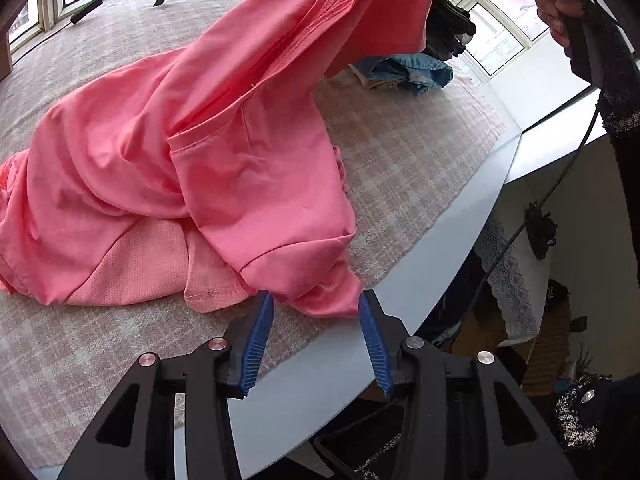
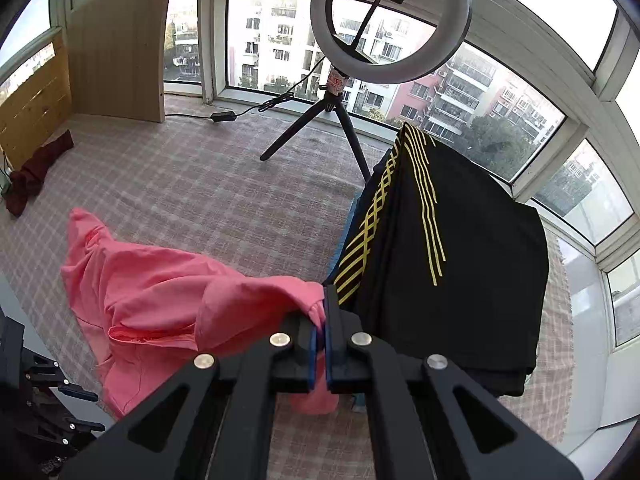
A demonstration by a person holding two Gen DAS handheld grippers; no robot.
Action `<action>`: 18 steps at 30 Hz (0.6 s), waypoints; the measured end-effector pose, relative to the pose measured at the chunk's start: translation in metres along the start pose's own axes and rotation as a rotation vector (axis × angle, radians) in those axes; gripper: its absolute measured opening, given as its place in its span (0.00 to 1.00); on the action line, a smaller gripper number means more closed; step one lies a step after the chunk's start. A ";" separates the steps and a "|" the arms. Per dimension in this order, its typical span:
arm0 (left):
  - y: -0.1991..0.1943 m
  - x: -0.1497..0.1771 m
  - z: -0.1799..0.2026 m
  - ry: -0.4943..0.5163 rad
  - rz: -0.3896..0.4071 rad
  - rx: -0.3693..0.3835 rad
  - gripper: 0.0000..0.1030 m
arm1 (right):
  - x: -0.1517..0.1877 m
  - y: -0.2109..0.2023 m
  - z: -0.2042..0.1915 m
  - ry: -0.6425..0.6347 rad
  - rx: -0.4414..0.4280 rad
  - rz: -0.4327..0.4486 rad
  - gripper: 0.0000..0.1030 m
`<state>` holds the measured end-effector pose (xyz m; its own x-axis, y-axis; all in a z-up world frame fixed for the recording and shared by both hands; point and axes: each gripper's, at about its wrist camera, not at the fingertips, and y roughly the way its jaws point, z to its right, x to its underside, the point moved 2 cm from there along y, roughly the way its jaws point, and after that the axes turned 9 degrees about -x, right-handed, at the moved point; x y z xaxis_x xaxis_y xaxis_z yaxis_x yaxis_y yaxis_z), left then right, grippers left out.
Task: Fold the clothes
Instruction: 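Lift the pink shirt high with both grippers and shake it out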
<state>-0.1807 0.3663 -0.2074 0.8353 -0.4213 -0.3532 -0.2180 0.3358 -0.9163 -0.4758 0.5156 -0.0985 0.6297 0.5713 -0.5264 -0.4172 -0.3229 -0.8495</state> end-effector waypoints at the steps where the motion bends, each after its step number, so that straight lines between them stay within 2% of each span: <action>1: 0.001 -0.002 0.000 -0.015 0.003 -0.011 0.40 | 0.000 -0.001 0.001 -0.003 -0.009 0.009 0.02; 2: 0.002 -0.004 0.001 -0.031 0.006 -0.021 0.39 | 0.000 -0.002 0.002 -0.008 -0.016 0.018 0.02; 3: 0.003 -0.006 0.001 -0.046 0.009 -0.032 0.33 | 0.001 -0.001 0.003 -0.012 -0.020 0.021 0.02; 4: 0.004 -0.008 0.002 -0.061 0.012 -0.043 0.05 | 0.003 0.001 0.005 -0.015 -0.022 0.020 0.02; 6: 0.006 -0.012 0.003 -0.092 0.018 -0.064 0.00 | 0.005 0.003 0.009 -0.014 -0.027 0.019 0.02; 10: 0.002 -0.020 0.000 -0.150 0.041 -0.117 0.00 | 0.010 0.001 0.019 0.031 -0.049 0.041 0.02; 13: -0.078 -0.026 -0.044 -0.163 0.160 -0.251 0.00 | 0.006 -0.015 0.017 0.059 -0.052 0.089 0.02; 16: -0.185 -0.040 -0.092 -0.147 0.310 -0.447 0.00 | -0.017 -0.054 -0.003 0.055 -0.062 0.192 0.02; 18: -0.265 -0.046 -0.121 -0.149 0.416 -0.548 0.00 | -0.038 -0.092 -0.023 0.044 -0.065 0.280 0.02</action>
<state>-0.2222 0.1949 0.0288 0.6788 -0.2169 -0.7016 -0.7248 -0.0448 -0.6875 -0.4466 0.5060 -0.0014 0.5242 0.4201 -0.7407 -0.5366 -0.5124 -0.6704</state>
